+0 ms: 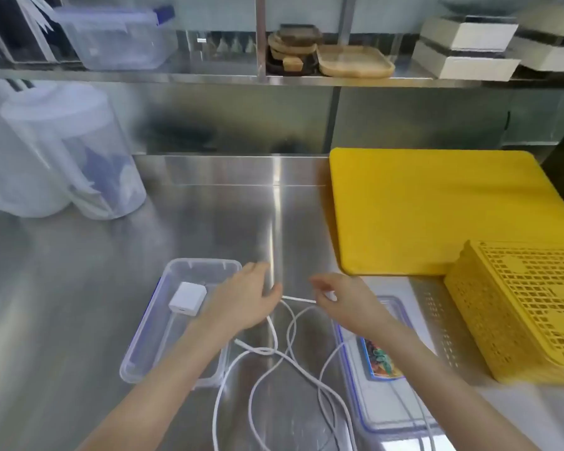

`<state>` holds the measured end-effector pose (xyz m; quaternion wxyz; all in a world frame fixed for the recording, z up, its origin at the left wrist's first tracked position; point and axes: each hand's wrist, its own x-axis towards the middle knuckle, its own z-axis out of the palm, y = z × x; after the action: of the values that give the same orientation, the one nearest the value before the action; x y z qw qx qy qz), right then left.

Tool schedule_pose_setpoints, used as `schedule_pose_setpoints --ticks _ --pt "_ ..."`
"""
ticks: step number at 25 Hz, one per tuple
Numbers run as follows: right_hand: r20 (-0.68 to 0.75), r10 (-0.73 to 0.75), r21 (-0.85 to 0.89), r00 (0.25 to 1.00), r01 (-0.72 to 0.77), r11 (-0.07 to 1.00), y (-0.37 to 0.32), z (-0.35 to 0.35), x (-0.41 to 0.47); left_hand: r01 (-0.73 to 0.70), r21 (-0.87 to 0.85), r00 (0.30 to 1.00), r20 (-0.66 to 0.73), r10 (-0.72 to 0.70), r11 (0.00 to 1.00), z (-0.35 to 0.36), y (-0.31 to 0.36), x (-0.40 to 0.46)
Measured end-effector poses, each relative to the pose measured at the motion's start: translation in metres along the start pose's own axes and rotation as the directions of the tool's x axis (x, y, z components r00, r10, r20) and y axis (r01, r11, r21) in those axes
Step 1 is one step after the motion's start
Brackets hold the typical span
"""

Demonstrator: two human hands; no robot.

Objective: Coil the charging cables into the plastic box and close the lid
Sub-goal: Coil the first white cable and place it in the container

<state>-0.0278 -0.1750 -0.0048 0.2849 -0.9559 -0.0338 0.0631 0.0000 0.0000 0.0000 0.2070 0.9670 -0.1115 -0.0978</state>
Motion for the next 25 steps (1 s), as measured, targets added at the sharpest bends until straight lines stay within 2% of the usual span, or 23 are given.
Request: schedule_pose_setpoints --ticks 4,10,13,18,22,23,25 --pt "0.057 0.032 0.025 0.998 -0.033 0.999 -0.002 0.02 0.0 0.089 -0.075 0.996 0.023 -0.087 0.993 0.026 -0.011 -0.019" --pt "0.055 0.037 0.051 0.998 -0.04 0.998 -0.007 0.037 0.005 0.171 -0.306 0.985 0.043 -0.166 0.937 0.06 -0.017 -0.036" --pt "0.086 0.054 -0.018 0.995 -0.053 0.998 -0.012 0.043 0.008 0.228 -0.377 0.974 0.081 -0.213 0.898 0.069 -0.018 -0.039" --pt "0.126 0.057 -0.086 0.99 -0.047 0.995 -0.022 0.05 0.013 0.144 -0.348 0.987 -0.013 -0.159 0.926 0.071 -0.014 -0.039" --pt "0.101 0.11 0.039 0.989 -0.114 0.993 -0.024 0.048 0.011 0.032 -0.401 0.994 -0.086 -0.072 0.915 0.07 -0.013 -0.042" --pt "0.091 0.134 0.105 0.987 -0.143 0.984 -0.025 0.046 0.01 -0.006 -0.425 0.993 -0.11 -0.045 0.905 0.069 -0.011 -0.043" --pt "0.077 0.196 0.345 0.978 -0.211 0.915 -0.028 0.038 0.008 -0.074 -0.462 0.987 -0.16 -0.001 0.884 0.066 -0.003 -0.044"
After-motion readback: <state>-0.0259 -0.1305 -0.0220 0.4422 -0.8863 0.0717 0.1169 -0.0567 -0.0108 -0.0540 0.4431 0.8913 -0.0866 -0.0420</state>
